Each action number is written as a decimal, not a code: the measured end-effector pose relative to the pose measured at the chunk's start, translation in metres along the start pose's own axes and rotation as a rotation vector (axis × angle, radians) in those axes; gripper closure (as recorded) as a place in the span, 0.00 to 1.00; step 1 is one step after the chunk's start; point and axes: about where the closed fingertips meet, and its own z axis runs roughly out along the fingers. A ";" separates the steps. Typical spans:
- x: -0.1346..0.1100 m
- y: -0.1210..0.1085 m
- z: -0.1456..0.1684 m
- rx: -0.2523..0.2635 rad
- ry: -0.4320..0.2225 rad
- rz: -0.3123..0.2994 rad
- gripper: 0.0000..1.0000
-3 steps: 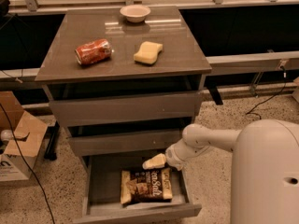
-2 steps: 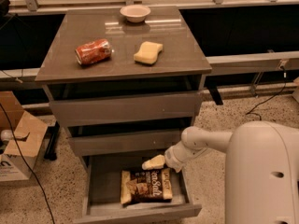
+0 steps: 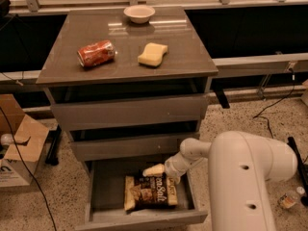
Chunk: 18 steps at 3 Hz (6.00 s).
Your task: Pick brown chip bag from bottom drawer and place on counter
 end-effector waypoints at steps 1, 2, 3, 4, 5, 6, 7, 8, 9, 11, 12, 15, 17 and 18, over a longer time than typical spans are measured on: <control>0.001 -0.018 0.042 -0.002 0.041 0.073 0.00; 0.005 -0.039 0.077 0.001 0.080 0.126 0.00; 0.007 -0.062 0.101 0.040 0.106 0.147 0.00; 0.012 -0.083 0.121 0.090 0.138 0.156 0.00; 0.017 -0.092 0.131 0.116 0.159 0.164 0.10; 0.016 -0.087 0.131 0.115 0.161 0.165 0.37; 0.016 -0.086 0.129 0.115 0.161 0.165 0.60; 0.023 -0.074 0.156 0.086 0.185 0.177 0.84; 0.025 -0.055 0.175 0.039 0.187 0.176 1.00; 0.014 -0.016 0.150 -0.054 0.115 0.117 0.82; 0.002 0.022 0.112 -0.111 0.047 0.030 0.50; -0.004 0.042 0.128 -0.149 0.084 -0.001 0.00; -0.007 0.041 0.173 -0.098 0.155 -0.031 0.00; -0.008 0.030 0.196 -0.063 0.189 -0.027 0.00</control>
Offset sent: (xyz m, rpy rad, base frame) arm -0.0078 0.0080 -0.1322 -0.0159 0.2043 -0.0920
